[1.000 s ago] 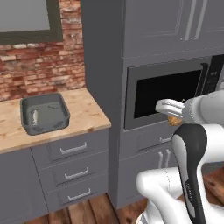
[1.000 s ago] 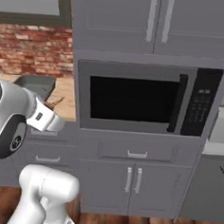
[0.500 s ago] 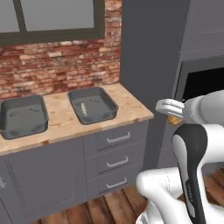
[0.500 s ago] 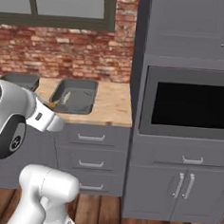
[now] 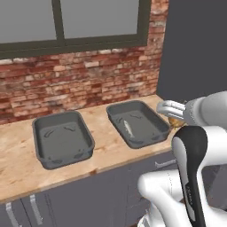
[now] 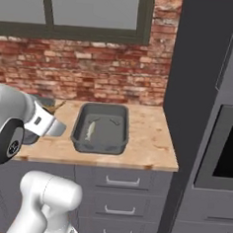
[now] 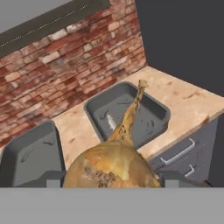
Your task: Place one onion and one fish in each tupperware on the nearby counter, to pack two identical lunches.
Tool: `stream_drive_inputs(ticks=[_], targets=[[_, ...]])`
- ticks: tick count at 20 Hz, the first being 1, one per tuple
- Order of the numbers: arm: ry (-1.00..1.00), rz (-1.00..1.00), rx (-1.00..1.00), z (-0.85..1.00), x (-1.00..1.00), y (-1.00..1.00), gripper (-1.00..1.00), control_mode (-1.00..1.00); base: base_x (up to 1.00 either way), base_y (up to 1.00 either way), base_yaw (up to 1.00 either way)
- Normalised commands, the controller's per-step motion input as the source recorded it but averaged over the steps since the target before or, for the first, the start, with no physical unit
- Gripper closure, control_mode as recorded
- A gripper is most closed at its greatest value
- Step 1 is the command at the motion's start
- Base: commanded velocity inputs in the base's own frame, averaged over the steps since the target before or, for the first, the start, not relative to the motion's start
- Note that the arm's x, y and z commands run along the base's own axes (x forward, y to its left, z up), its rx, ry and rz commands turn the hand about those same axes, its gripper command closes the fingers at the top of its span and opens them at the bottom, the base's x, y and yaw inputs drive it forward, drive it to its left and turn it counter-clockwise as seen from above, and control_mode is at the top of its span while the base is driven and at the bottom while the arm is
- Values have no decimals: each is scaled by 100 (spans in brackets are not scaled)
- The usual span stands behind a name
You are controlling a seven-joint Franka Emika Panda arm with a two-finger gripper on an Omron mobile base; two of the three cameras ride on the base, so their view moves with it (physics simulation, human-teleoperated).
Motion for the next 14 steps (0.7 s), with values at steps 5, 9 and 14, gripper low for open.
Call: stream_drive_inputs(ticks=[5,9,14], targets=[[0,0,0,0,0,0,100,100,89,1,-3],[0,0,0,0,0,0,100,100,84,0,0],[11,0,0,-9,17,0,100,-100,46,0,0]])
